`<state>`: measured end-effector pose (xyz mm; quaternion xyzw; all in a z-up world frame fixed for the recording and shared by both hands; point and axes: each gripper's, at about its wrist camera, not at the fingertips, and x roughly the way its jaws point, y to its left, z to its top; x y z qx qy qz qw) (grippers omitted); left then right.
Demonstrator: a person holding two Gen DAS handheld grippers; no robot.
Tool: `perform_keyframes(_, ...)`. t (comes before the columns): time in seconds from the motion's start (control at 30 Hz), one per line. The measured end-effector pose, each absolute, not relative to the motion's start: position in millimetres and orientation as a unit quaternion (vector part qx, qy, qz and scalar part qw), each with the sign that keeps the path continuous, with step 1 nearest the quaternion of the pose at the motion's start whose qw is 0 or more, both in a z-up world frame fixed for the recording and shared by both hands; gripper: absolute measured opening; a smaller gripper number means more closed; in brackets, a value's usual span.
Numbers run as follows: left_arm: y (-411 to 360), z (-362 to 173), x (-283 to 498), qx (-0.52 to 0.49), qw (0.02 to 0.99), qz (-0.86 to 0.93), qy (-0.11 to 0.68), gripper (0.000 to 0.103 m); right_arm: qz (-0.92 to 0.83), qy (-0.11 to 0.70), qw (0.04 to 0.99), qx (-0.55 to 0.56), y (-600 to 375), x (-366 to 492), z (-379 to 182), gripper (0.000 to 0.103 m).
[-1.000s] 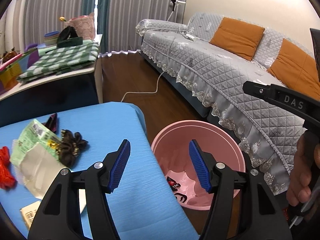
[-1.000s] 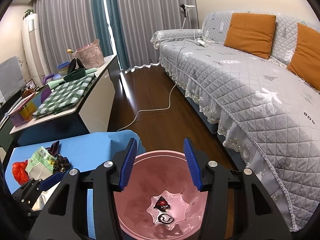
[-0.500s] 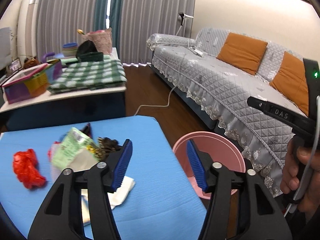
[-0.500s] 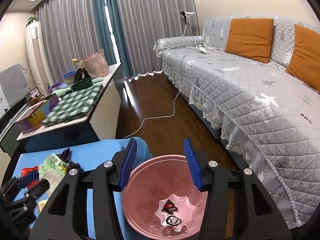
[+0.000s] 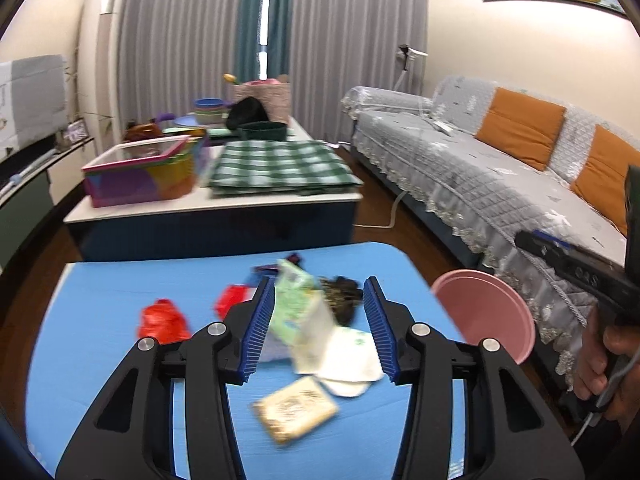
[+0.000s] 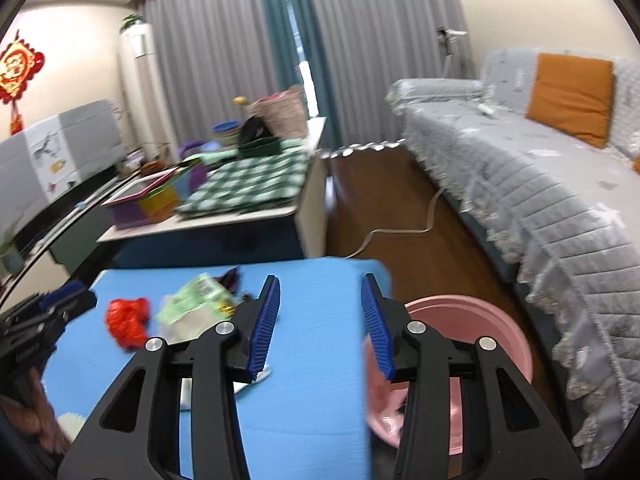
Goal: Collect trash
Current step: 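Grasp the red plastic bag with the left gripper while the right gripper grasps the white paper bag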
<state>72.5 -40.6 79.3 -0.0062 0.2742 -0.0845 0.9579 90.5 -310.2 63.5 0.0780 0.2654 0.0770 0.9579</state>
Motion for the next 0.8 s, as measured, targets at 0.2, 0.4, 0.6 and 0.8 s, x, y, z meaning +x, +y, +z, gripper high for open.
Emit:
perform_keyframes(0.2, 7, 63, 74, -0.03, 0.961, -0.04, 0.273, 0.046, 0.11, 0.285, 0.951, 0.054, -265, 102, 49, 0.043)
perform_keyframes(0.4, 42, 30, 84, -0.052, 0.954, 0.007, 0.296, 0.046, 0.137, 0.304, 0.942, 0.037, -228, 116, 31, 0.044)
perform_keyframes(0.6, 62, 12, 99, -0.059, 0.949, 0.027, 0.307, 0.046, 0.172, 0.329, 0.928, 0.028, -185, 134, 11, 0.044)
perform_keyframes(0.8, 78, -5, 119, -0.073, 0.942, 0.047, 0.325, 0.046, 0.201, 0.347, 0.916, 0.014, -148, 146, -5, 0.044)
